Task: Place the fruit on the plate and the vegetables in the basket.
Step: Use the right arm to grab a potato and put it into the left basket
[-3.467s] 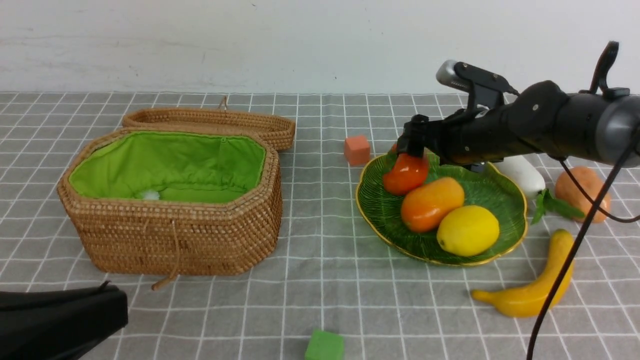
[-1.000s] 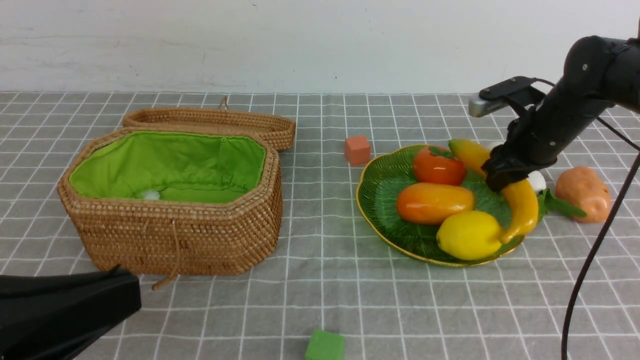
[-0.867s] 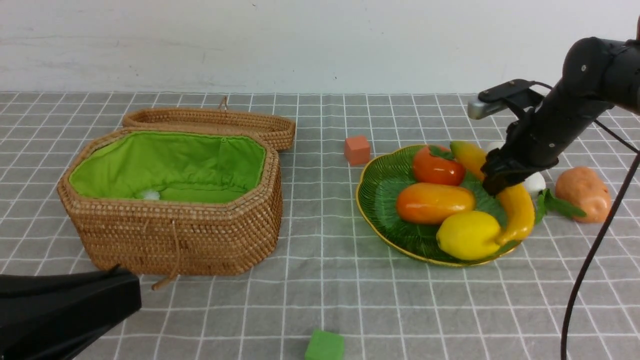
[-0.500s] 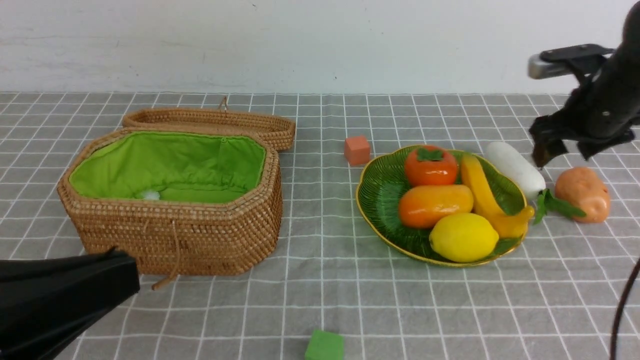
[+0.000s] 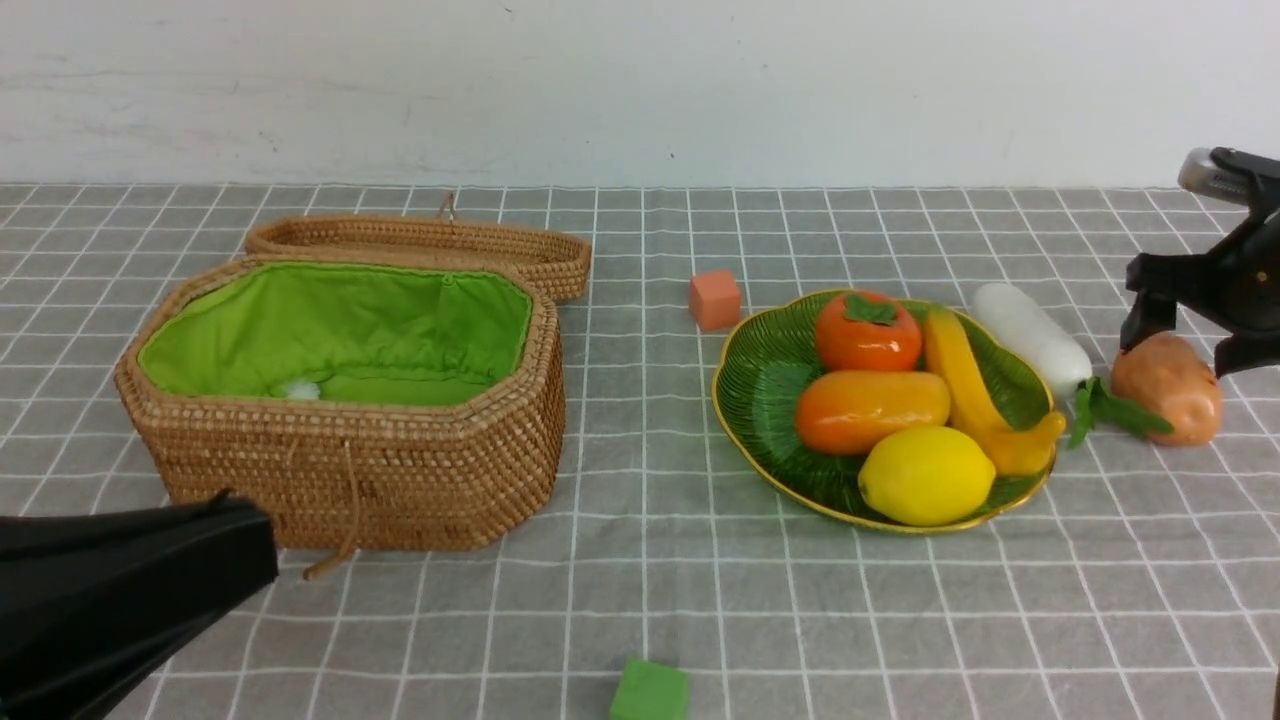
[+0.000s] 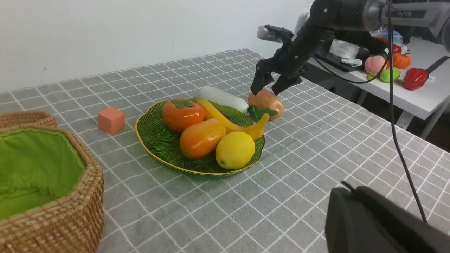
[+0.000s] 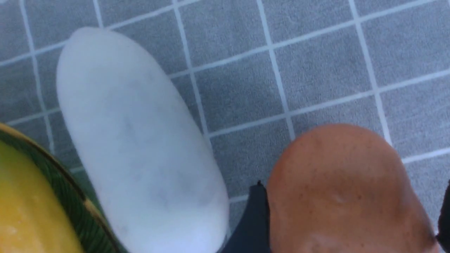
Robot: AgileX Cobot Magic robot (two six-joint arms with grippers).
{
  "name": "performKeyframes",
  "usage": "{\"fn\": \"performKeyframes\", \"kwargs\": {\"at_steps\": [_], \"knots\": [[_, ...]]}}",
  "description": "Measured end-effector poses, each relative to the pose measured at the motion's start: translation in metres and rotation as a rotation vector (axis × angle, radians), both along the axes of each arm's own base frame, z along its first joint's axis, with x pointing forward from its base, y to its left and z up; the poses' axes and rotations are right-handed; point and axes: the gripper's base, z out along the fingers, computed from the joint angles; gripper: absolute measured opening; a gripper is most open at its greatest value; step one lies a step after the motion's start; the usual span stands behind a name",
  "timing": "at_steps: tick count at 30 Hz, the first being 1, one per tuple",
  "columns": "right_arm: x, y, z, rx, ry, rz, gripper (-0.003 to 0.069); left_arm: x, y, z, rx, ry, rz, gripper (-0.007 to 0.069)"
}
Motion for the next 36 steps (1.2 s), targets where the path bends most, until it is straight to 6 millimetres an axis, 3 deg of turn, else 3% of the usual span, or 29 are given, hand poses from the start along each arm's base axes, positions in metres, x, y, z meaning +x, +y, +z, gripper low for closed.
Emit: {"fn": "performKeyframes", "kwargs": {"at_steps": [7, 12, 17, 19, 21, 23, 24, 26, 27, 29, 30, 31, 33, 34, 35, 36], "knots": [[0.007, -0.005, -0.043, -0.036, 0.067, 0.015, 0.0633, 0.0, 0.0, 0.0, 0.0, 0.0, 0.0, -0.0013], [0.008, -0.006, -0.044, -0.044, 0.059, 0.028, 0.0587, 0.0, 0.0, 0.0, 0.0, 0.0, 0.0, -0.0013], [-0.005, -0.001, -0.021, -0.02, 0.122, 0.048, 0.0587, -0.001, 0.0, -0.003, 0.024, 0.023, -0.004, -0.0013], [-0.019, 0.013, 0.027, 0.011, 0.095, 0.072, 0.0587, -0.001, 0.0, -0.006, 0.05, 0.048, -0.008, -0.0011], [-0.025, 0.024, 0.046, 0.025, 0.072, 0.097, 0.0587, -0.001, 0.0, -0.008, 0.063, 0.058, -0.01, -0.0011], [-0.039, 0.065, 0.09, 0.057, -0.009, 0.239, 0.0587, -0.001, 0.001, -0.011, 0.103, 0.067, -0.006, -0.001], [-0.047, 0.104, 0.112, 0.09, -0.076, 0.369, 0.0587, -0.001, 0.003, -0.013, 0.134, 0.067, 0.005, -0.001], [-0.058, 0.152, 0.135, 0.158, -0.16, 0.527, 0.0587, 0.001, 0.005, -0.014, 0.158, 0.065, 0.038, -0.001], [-0.067, 0.188, 0.148, 0.205, -0.22, 0.648, 0.0587, 0.003, 0.007, -0.015, 0.158, 0.076, 0.069, -0.001], [-0.075, 0.217, 0.157, 0.245, -0.271, 0.746, 0.0587, 0.005, 0.01, -0.015, 0.16, 0.082, 0.105, -0.001], [-0.085, 0.257, 0.167, 0.297, -0.347, 0.864, 0.0587, 0.008, 0.014, -0.015, 0.163, 0.087, 0.168, -0.001], [-0.088, 0.267, 0.17, 0.309, -0.371, 0.894, 0.0587, 0.009, 0.016, -0.016, 0.16, 0.094, 0.187, -0.001], [-0.104, 0.334, 0.175, 0.377, -0.498, 1.045, 0.0587, 0.015, 0.025, -0.017, 0.121, 0.145, 0.325, -0.001], [-0.109, 0.354, 0.174, 0.394, -0.528, 1.072, 0.0587, 0.016, 0.029, -0.017, 0.11, 0.154, 0.376, -0.001], [-0.11, 0.358, 0.175, 0.395, -0.54, 1.079, 0.0587, 0.017, 0.03, -0.017, 0.12, 0.148, 0.383, -0.0009], [-0.113, 0.382, 0.168, 0.401, -0.57, 1.105, 0.0587, 0.019, 0.035, -0.017, 0.101, 0.159, 0.446, -0.0008]]}}
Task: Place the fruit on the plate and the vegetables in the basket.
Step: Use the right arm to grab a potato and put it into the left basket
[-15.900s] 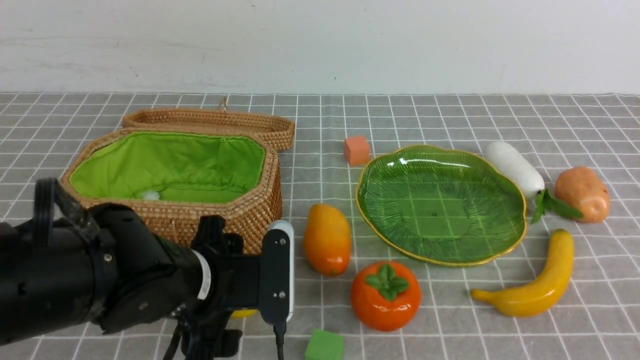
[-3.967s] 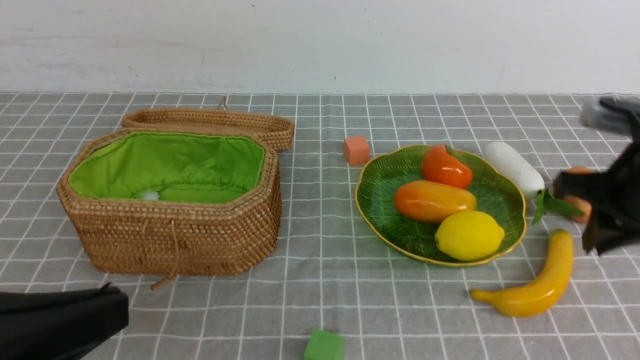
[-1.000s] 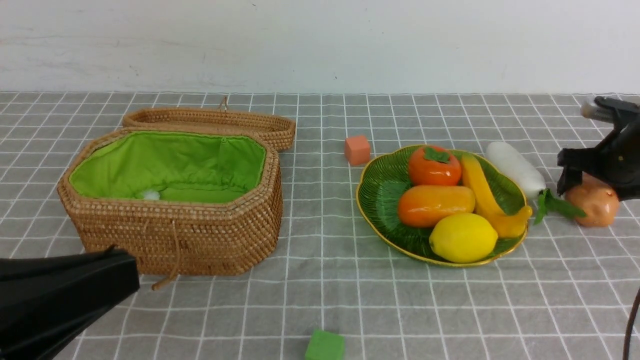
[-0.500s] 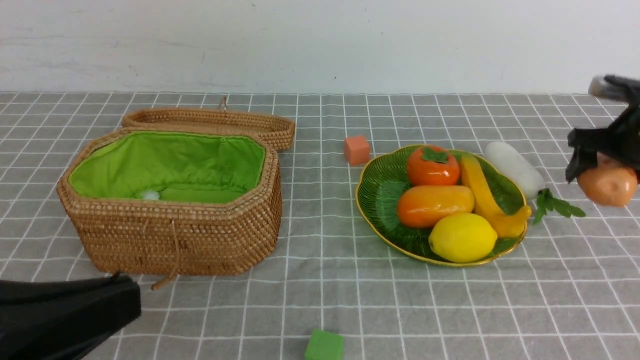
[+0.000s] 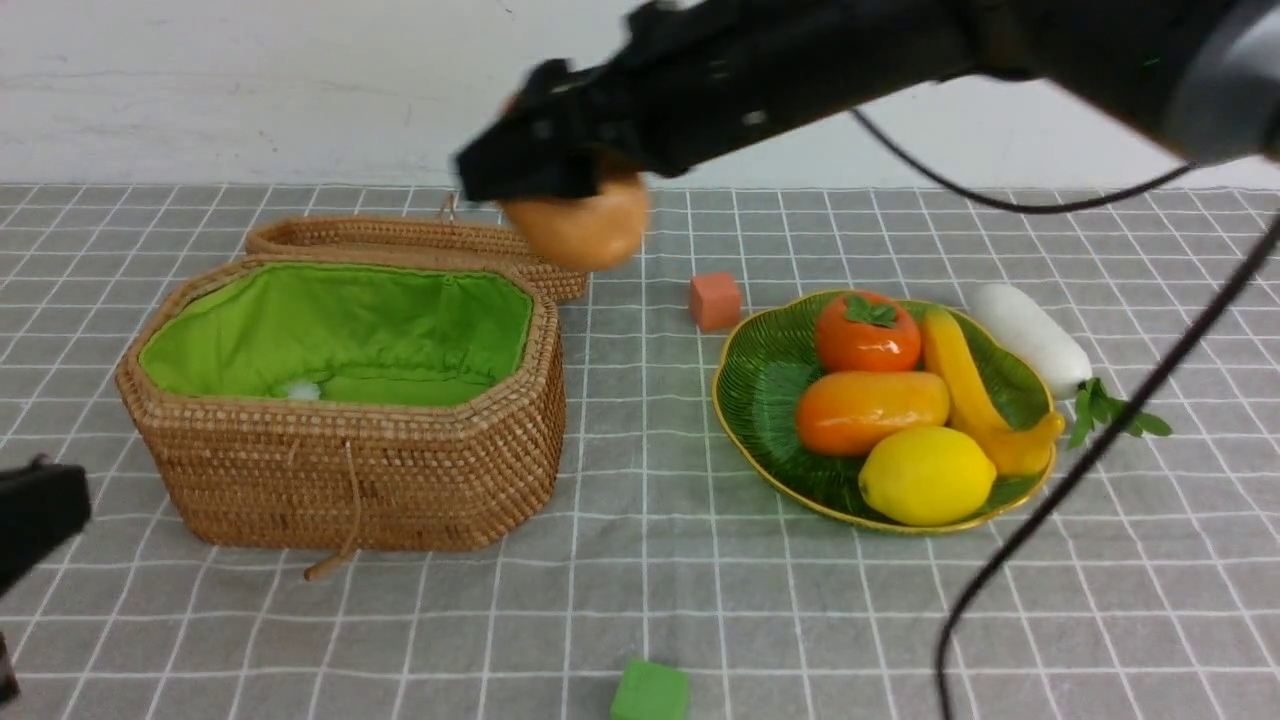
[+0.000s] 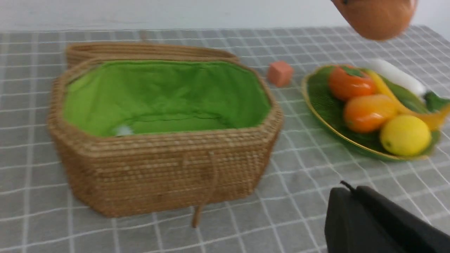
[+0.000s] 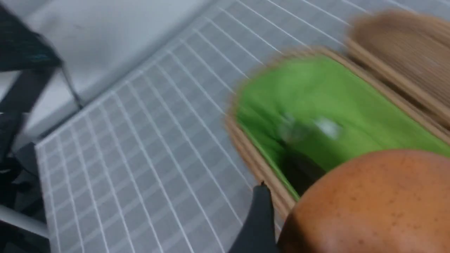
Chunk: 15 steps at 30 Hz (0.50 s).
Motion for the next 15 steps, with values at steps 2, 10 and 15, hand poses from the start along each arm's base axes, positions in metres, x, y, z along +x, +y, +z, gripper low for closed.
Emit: {"fn": "performKeyframes", "kwargs": {"at_steps": [2, 10, 15], "knots": [[0.0, 0.024, -0.011, 0.002, -0.043, 0.022, 0.0587, 0.001, 0.003, 0.0, -0.022, 0.002, 0.049, -0.0008], [0.031, 0.081, -0.075, 0.019, -0.142, -0.093, 0.0664, 0.002, 0.005, 0.003, -0.035, -0.021, 0.067, -0.0007], [0.035, 0.066, -0.073, -0.026, -0.093, -0.067, 0.0672, 0.002, 0.003, 0.004, -0.046, -0.035, 0.05, -0.0007]]}}
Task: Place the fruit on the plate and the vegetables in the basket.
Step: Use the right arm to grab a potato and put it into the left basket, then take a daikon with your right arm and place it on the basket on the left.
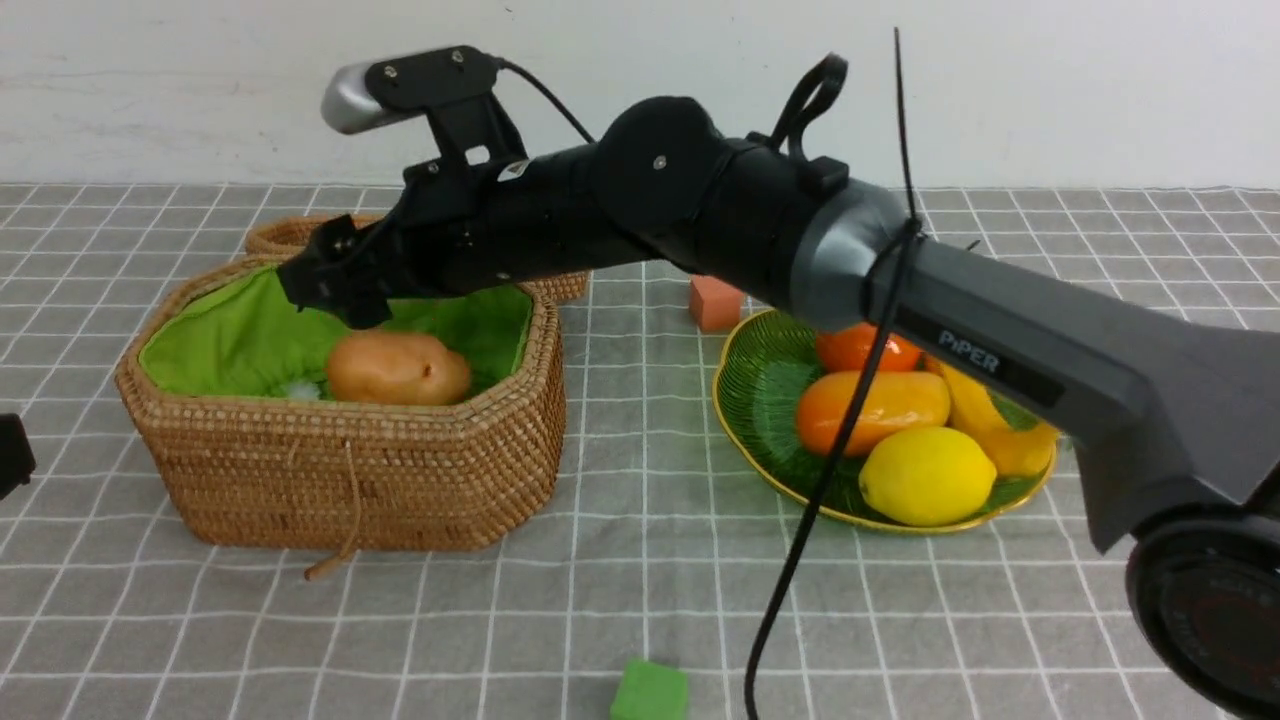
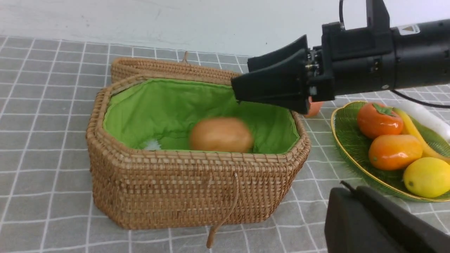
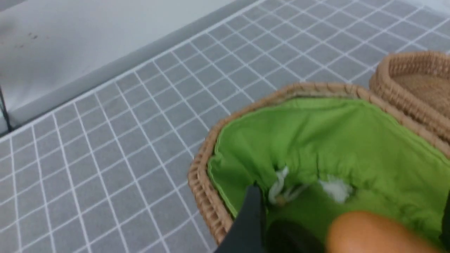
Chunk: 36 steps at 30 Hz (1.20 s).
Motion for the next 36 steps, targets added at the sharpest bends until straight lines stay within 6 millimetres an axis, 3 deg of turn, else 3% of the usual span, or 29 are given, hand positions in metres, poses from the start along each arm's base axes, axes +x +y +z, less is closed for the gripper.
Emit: {"fn": "performKeyframes", "kwargs": {"at_steps": [1, 6, 7, 10, 12, 13, 14, 15, 16, 18, 21, 22, 24, 25, 27, 28, 29, 31, 36], "knots": [[0.0, -0.001, 0.0, -0.01, 0.003, 0.007, 0.067, 0.0, 0.0, 0.0, 0.0, -0.001, -0.001, -0.0007], [-0.009, -0.076, 0.059, -0.159, 0.116, 0.018, 0.0578, -0.002, -0.006, 0.002, -0.016, -0.018, -0.066, -0.0007], [-0.011, -0.081, 0.065, -0.16, 0.121, 0.011, 0.0563, -0.002, -0.007, 0.002, -0.022, -0.014, -0.074, -0.0007], [-0.017, -0.149, 0.093, -0.335, 0.181, -0.076, 0.0418, -0.005, -0.018, 0.002, -0.019, -0.014, -0.193, -0.0007], [-0.017, -0.168, 0.1, -0.381, 0.181, -0.121, 0.0354, -0.006, -0.023, 0.001, -0.021, 0.001, -0.237, -0.0007], [-0.008, -0.204, 0.102, -0.456, 0.191, -0.237, 0.0253, -0.006, -0.028, -0.001, 0.003, 0.003, -0.292, -0.0007], [-0.007, -0.208, 0.101, -0.471, 0.191, -0.253, 0.0244, -0.007, -0.029, -0.001, -0.005, 0.01, -0.3, -0.0007], [0.001, -0.232, 0.099, -0.51, 0.211, -0.35, 0.0184, -0.009, -0.032, -0.002, 0.005, 0.017, -0.342, -0.0007], [0.004, -0.238, 0.098, -0.511, 0.223, -0.375, 0.0178, -0.009, -0.032, -0.002, 0.006, 0.017, -0.346, -0.0007], [0.018, -0.28, 0.09, -0.557, 0.28, -0.559, 0.0142, -0.012, -0.035, -0.002, 0.015, 0.02, -0.397, -0.0007], [0.03, -0.333, 0.075, -0.552, 0.376, -0.722, 0.0188, -0.013, -0.038, -0.003, 0.036, 0.012, -0.436, -0.0006], [0.032, -0.339, 0.072, -0.549, 0.391, -0.736, 0.0195, -0.013, -0.038, -0.003, 0.037, 0.011, -0.437, -0.0006], [0.046, -0.366, 0.045, -0.511, 0.488, -0.776, 0.0309, -0.013, -0.039, -0.003, 0.052, 0.004, -0.447, -0.0006], [0.046, -0.368, 0.045, -0.505, 0.489, -0.779, 0.0321, -0.013, -0.039, -0.003, 0.052, 0.004, -0.448, -0.0006], [0.061, -0.378, 0.021, -0.473, 0.521, -0.782, 0.041, -0.013, -0.039, -0.003, 0.054, 0.004, -0.45, -0.0005], [0.079, -0.379, -0.007, -0.438, 0.532, -0.766, 0.051, -0.013, -0.039, -0.003, 0.054, 0.004, -0.451, -0.0006], [0.081, -0.379, -0.01, -0.431, 0.525, -0.768, 0.0521, -0.013, -0.039, -0.003, 0.054, 0.004, -0.451, -0.0006], [0.1, -0.376, -0.045, -0.386, 0.534, -0.748, 0.0623, -0.013, -0.039, -0.003, 0.053, 0.002, -0.451, -0.0006], [0.124, -0.376, -0.095, -0.342, 0.512, -0.766, 0.067, -0.013, -0.04, -0.002, 0.043, -0.012, -0.452, -0.0002]]}}
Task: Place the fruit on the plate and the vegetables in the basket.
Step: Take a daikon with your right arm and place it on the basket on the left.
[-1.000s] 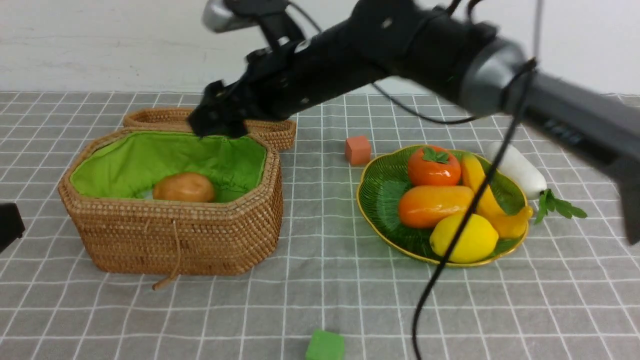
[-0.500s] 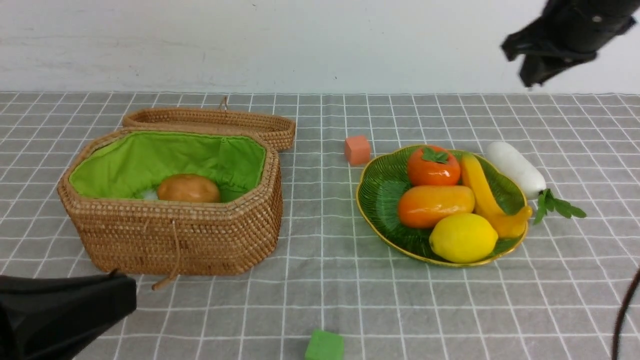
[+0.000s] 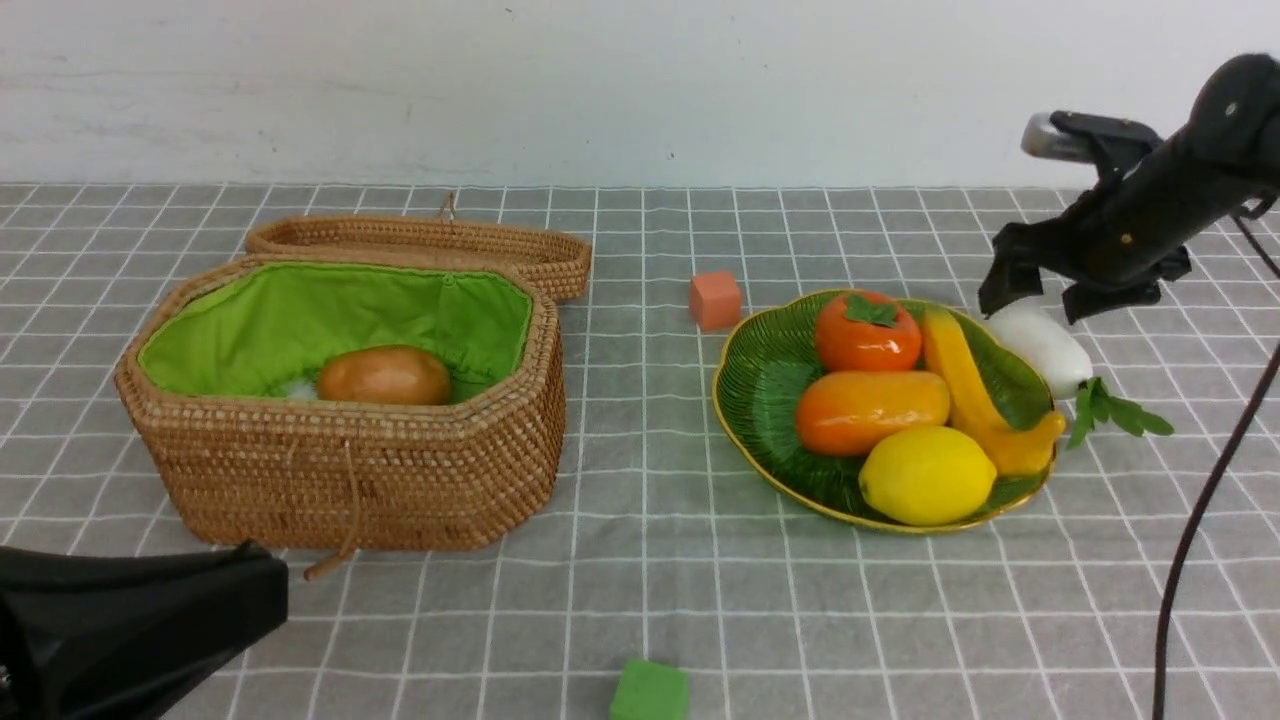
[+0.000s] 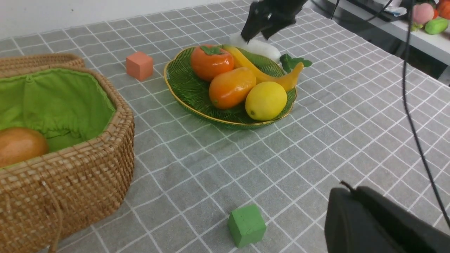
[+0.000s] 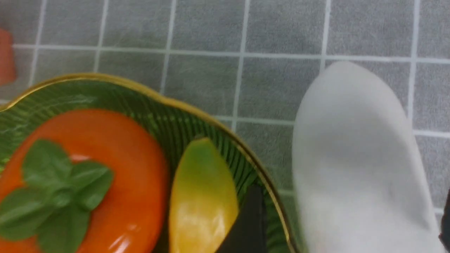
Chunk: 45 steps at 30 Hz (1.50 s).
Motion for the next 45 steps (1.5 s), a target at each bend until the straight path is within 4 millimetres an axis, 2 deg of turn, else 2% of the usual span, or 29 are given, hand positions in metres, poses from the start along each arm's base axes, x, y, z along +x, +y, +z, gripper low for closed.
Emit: {"fn": "performKeyframes", "kwargs": {"at_steps": [4, 10, 21, 28, 32, 38, 42, 45], "knots": [[0.006, -0.003, -0.016, -0.007, -0.01, -0.017, 0.0625, 0.0, 0.0, 0.0, -0.006, 0.002, -0.001, -0.0002], [0.01, -0.004, -0.018, -0.011, -0.047, -0.031, 0.0576, 0.0, 0.0, 0.0, -0.007, 0.001, -0.001, -0.0002], [0.011, -0.005, -0.019, -0.003, -0.049, -0.039, 0.0571, 0.0, 0.0, 0.0, -0.006, -0.001, -0.002, 0.0002], [0.013, -0.017, -0.038, -0.031, -0.008, -0.095, 0.0571, 0.0, 0.0, 0.0, -0.006, -0.001, -0.002, 0.0005], [0.012, -0.019, -0.043, -0.031, 0.01, -0.097, 0.0569, 0.0, 0.0, 0.0, -0.006, -0.001, -0.002, 0.0007], [0.011, -0.02, -0.045, -0.047, 0.026, -0.088, 0.0524, 0.0, 0.0, 0.001, -0.008, -0.003, -0.002, 0.0007], [0.0, -0.02, -0.034, -0.097, 0.107, -0.045, 0.0524, 0.0, 0.0, 0.001, 0.002, -0.014, 0.001, 0.0007], [-0.013, -0.018, 0.003, -0.101, 0.132, -0.032, 0.0524, 0.001, 0.001, 0.001, 0.008, -0.017, 0.006, 0.0007]]}}
